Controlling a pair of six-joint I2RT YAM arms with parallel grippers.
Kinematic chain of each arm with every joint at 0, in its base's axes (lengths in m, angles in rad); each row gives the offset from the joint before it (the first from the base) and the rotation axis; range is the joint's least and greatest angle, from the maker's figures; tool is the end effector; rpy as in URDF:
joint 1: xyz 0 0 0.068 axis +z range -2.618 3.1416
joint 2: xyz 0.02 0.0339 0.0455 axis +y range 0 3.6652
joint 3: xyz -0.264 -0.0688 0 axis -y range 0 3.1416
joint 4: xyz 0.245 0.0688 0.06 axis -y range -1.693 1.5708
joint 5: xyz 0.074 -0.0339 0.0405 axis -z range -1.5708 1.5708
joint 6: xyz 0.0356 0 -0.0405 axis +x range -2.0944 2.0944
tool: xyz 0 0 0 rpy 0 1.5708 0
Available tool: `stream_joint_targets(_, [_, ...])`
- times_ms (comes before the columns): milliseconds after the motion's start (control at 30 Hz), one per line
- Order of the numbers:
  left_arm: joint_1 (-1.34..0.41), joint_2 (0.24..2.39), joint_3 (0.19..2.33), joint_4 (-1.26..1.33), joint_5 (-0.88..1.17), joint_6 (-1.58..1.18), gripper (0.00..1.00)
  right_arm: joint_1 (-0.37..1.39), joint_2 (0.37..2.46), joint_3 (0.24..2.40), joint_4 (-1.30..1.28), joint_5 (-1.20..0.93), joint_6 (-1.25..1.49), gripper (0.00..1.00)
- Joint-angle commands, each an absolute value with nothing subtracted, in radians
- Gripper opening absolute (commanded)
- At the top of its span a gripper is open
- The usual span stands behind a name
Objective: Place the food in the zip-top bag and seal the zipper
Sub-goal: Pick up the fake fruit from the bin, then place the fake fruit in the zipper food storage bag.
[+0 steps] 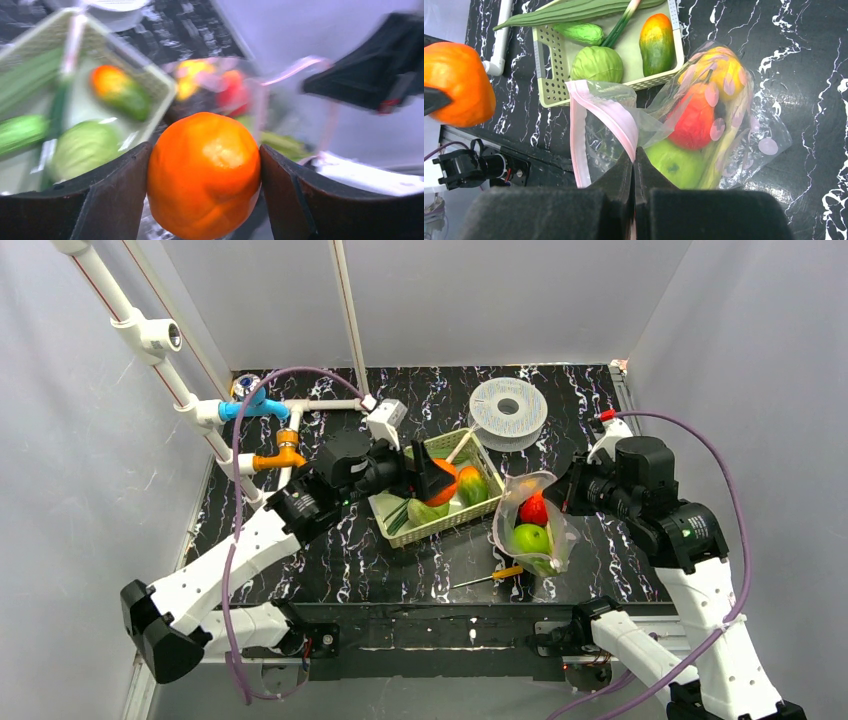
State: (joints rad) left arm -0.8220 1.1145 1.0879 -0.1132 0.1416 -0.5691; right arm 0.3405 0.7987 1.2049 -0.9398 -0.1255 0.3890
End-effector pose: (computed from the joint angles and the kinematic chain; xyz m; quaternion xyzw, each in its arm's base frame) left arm 0.1722 -0.1927 0.3887 0.1410 0.7410 -0.4603 0.4681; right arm 0.1223 0.0480 0.3990 -0.0101 0.8673 0.2273 0.4427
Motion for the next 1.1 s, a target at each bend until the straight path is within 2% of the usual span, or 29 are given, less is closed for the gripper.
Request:
stream_joint_targets(0, [-0.939, 1.189, 1.099, 0.262, 0.374, -0.710, 0.47, 0.339, 0.788, 1.202, -0.887, -0.143, 0.395, 0.01])
stream_joint_targets(200, [-1.131, 1.300, 1.115, 0.377, 0.211, -0.488, 0.54, 0.339, 0.790, 1.222, -0.881, -0.166, 0.406, 0.01])
stream_joint_targets(467, [-1.190, 1.468, 1.167, 0.402, 0.090, -0.402, 0.60, 0.339, 0.780, 1.238, -0.882, -0.174, 0.417, 0.01])
stream_joint_targets(800, [-1.190, 1.499, 1.191, 0.360, 0.014, -0.356, 0.98, 0.339, 0.776, 1.228, -0.876, -0.173, 0.419, 0.01])
stream_joint_targets(1067, [-1.190, 1.387, 1.137, 0.316, 0.015, -0.331, 0.98, 0.340, 0.775, 1.215, -0.872, -0.170, 0.413, 0.01])
